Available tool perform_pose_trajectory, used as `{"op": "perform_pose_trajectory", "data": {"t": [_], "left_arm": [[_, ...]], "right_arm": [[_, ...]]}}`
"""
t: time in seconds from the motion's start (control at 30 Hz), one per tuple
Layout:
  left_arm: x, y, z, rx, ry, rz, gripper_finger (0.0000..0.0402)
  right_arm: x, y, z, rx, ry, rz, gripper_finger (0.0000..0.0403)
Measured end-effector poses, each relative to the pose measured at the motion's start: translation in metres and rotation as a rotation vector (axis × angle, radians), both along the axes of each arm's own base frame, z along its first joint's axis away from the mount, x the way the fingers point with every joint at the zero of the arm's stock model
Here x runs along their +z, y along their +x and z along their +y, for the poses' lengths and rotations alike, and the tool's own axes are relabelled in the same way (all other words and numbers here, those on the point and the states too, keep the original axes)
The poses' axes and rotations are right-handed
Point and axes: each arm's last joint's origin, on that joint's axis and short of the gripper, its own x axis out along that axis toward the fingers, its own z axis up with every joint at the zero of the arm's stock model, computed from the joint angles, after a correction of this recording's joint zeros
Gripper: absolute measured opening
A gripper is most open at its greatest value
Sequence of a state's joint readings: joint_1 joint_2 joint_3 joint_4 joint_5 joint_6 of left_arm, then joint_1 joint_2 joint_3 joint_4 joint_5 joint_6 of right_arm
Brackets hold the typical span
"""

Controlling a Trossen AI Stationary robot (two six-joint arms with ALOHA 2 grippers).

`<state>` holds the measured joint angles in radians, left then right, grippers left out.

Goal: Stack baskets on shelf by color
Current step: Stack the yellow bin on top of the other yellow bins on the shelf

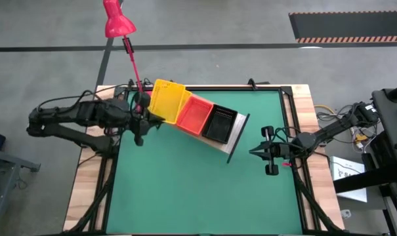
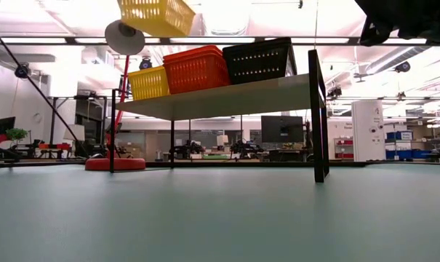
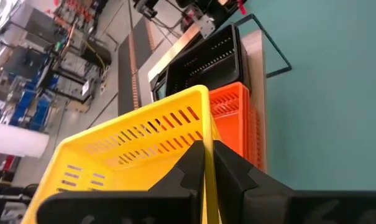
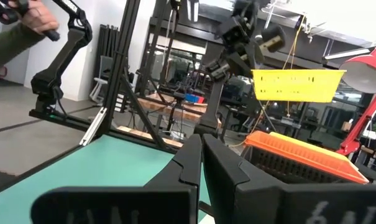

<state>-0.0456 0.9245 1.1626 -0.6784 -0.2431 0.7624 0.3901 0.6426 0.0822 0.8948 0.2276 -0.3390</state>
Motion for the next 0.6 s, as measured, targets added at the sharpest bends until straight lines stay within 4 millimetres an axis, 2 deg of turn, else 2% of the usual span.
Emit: {"op": "perform_pose_trajectory", "data": {"t": [0.3, 0.6], "left_arm": [[-0.011, -0.002, 0.034, -0.027, 0.022, -0.009, 0.0003], [-0.019, -0.001, 0.066, -0.045, -0.051, 0.004, 0.0003]], "right_arm": [[0.0, 0.0, 0.0, -0.023, -0.066, -0.012, 0.0009], [0.001, 0.0, 0.0, -0.039, -0.121, -0.034, 0.0009]]}}
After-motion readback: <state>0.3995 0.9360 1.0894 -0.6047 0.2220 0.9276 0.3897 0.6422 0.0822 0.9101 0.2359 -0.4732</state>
